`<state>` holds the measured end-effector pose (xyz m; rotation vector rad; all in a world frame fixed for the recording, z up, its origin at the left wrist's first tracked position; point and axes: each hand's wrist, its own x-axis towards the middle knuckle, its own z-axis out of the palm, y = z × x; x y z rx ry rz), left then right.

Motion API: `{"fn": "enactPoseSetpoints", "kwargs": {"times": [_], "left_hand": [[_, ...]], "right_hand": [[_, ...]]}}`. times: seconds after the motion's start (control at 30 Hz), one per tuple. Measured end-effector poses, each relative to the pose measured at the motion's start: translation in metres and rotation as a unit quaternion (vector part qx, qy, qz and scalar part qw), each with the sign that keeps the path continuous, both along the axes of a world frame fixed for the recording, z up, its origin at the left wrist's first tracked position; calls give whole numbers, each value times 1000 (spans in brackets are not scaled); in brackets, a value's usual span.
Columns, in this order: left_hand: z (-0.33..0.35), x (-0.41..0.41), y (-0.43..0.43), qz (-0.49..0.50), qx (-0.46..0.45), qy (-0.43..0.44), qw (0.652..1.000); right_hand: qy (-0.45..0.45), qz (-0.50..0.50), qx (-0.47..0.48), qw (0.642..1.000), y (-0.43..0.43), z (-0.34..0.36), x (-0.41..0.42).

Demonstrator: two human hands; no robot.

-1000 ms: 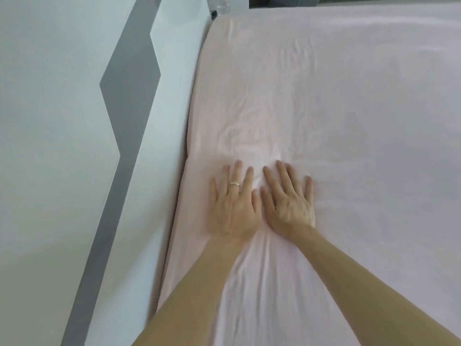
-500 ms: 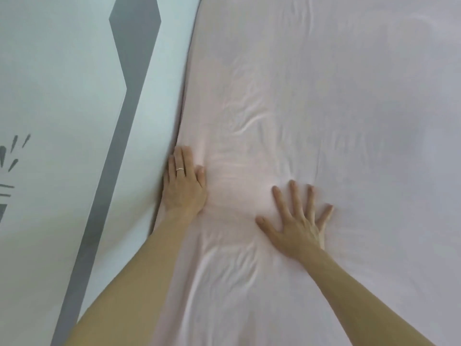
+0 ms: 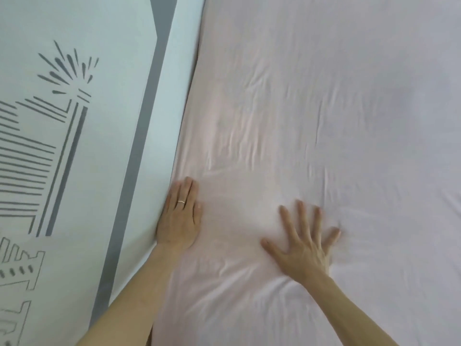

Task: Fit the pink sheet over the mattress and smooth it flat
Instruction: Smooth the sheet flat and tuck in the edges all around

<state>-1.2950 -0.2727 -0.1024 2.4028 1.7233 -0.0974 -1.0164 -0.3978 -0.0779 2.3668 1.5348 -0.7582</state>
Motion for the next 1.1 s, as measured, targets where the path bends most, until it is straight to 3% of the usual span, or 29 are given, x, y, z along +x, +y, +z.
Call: {"fn": "enactPoseSetpoints", "kwargs": {"times": [0.13, 0.2, 0.3, 0.43, 0.57, 0.7, 0.77, 1.0, 1.1], "left_hand": [[22, 8, -59, 12, 19, 15, 1000], [21, 16, -86, -26, -2, -4, 1000], [5, -15, -111, -2, -23, -11, 1000], [0, -46, -138, 43, -60, -12, 997], [27, -21, -141, 143, -72, -31, 987], [41, 20, -164, -6, -47, -53, 997], [29, 18, -183, -25, -67, -44, 996], [12, -42, -234, 47, -96, 4, 994], [21, -55, -254, 133, -156, -18, 979]], "right_hand": [[26, -33, 26, 999, -2, 17, -33], [55, 34, 85, 994, 14, 18, -69], [79, 125, 79, 986, 7, 7, -100], [50, 125, 34, 990, -66, 2, -83], [29, 118, -21, 992, -115, 23, -67], [67, 123, -3, 990, -98, 31, -81], [73, 153, 30, 985, -82, 29, -94], [20, 165, 0, 986, -184, 10, -43], [-17, 157, -56, 986, -251, 16, 7]]}}
